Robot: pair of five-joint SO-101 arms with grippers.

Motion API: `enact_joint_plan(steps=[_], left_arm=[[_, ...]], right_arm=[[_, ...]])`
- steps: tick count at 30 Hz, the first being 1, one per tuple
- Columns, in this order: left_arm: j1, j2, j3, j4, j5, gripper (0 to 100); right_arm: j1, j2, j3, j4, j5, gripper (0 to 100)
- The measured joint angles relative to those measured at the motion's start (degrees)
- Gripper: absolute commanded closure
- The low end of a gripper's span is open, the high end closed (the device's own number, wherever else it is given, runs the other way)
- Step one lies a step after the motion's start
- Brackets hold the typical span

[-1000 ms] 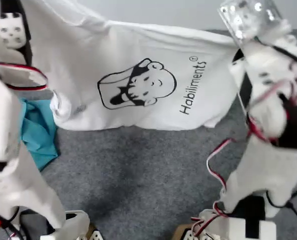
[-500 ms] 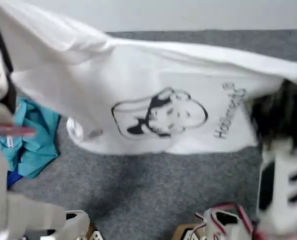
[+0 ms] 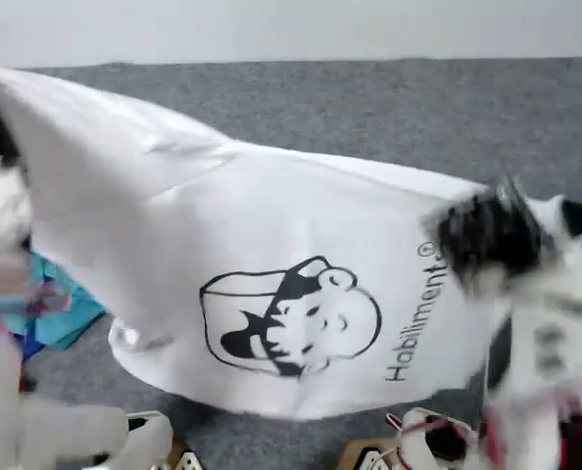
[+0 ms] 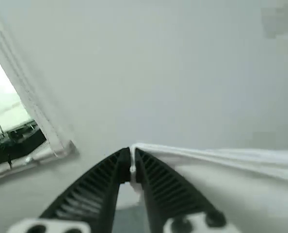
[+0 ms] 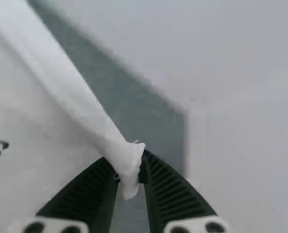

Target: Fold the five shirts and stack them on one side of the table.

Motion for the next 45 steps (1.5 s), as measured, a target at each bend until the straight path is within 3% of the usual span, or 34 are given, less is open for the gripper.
enact_joint_plan(steps=[6,17,21,27,33,40,45], left_arm=[[-0.3,1.0,18.4,-4.7,-1.9,100],[-1.1,0.8,5.6,-16.4,1.0,100],[-1.1,0.8,4.7,-16.4,1.1,100],[-0.1,0.4,10.9,-10.3,1.3,100],[8.0,1.0,28.7,-7.0,2.7,100],[20.2,7.5,51.2,-20.1,5.7,100],[27.2,19.2,53.7,-29.5,6.8,100]], right_arm=[[-2.2,0.1,18.5,-10.0,0.2,98.7],[-2.1,-1.1,8.3,-16.1,-2.5,98.7],[-4.7,-1.4,9.2,-16.1,-2.7,98.7],[-6.3,-0.7,18.4,-15.6,-2.7,98.7],[0.1,-0.8,32.1,-15.6,-2.7,98.7],[9.8,-0.8,45.5,-16.1,0.3,98.8],[17.1,-0.7,52.7,-20.6,1.0,98.8]])
